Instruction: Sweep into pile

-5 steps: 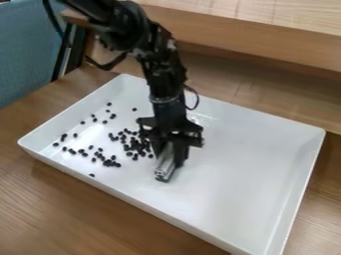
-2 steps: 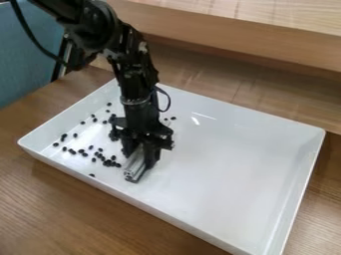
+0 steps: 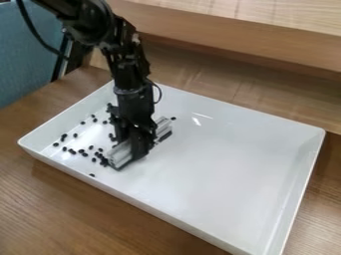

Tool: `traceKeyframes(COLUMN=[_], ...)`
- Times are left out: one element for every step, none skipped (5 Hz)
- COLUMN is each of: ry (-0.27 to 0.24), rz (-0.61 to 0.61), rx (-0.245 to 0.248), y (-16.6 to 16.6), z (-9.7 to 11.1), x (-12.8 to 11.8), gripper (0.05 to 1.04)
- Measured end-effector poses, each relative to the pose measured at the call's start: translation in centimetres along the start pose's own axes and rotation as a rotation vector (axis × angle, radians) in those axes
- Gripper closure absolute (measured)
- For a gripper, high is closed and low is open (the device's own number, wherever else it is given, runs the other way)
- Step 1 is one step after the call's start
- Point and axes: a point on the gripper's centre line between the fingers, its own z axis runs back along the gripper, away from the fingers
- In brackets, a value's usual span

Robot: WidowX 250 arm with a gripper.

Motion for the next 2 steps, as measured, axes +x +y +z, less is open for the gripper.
traceKeyframes(ry=[-0.007,-0.017], rz=[-0.037,-0.030], rx=[0.004,0.005], y=[1.3,2.5], z=[0.0,0.0], x=[0.0,-0.5], gripper=[0.684,0.685])
